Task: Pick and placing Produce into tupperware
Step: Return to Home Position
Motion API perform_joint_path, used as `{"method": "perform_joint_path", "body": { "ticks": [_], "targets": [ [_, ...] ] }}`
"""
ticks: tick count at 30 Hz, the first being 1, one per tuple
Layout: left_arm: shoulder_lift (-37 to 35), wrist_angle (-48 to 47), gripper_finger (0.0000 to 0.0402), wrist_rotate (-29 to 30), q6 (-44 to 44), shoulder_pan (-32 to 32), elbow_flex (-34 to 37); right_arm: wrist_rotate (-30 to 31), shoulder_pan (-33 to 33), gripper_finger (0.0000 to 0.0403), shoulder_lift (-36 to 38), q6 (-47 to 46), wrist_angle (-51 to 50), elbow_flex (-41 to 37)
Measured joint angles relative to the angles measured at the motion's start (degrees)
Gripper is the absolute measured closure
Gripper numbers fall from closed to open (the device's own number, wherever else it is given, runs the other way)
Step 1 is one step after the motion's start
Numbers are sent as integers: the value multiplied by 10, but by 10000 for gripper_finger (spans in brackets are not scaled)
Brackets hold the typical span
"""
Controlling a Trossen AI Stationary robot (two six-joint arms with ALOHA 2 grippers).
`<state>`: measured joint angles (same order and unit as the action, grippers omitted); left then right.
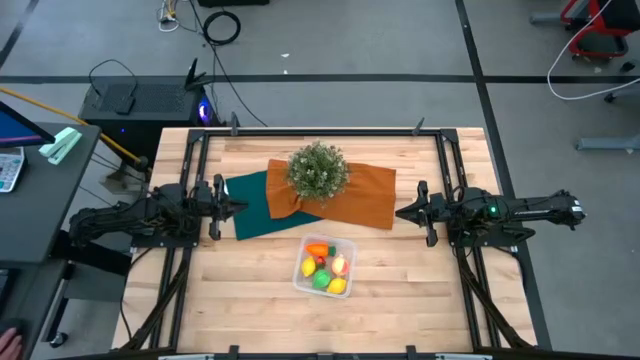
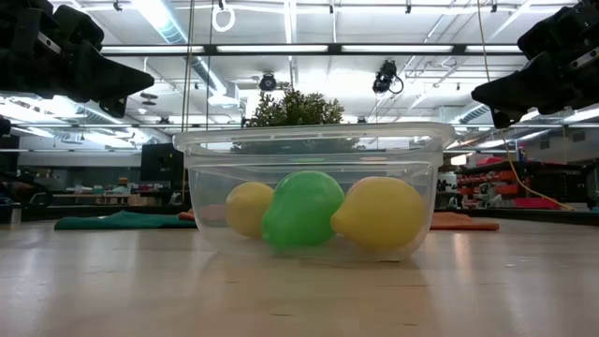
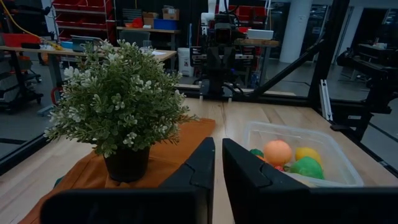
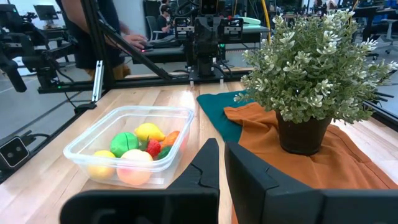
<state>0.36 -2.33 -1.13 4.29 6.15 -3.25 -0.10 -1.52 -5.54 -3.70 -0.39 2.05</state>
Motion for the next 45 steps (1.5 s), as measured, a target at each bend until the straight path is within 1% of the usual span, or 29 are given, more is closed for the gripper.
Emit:
{"method": "perform_joint_path", "body": {
  "ticks": [13, 24, 35, 45],
  "targets": [
    [0, 0, 378, 0, 0, 0, 0, 0, 0, 403, 0, 0, 0, 0],
    [0, 0, 365, 0, 0, 0, 0, 0, 0, 403, 0, 0, 0, 0],
    [0, 0, 378, 0, 0, 0, 0, 0, 0, 403, 0, 0, 0, 0],
    [0, 0, 363, 0, 0, 0, 0, 0, 0, 403, 0, 0, 0, 0]
  ]
}}
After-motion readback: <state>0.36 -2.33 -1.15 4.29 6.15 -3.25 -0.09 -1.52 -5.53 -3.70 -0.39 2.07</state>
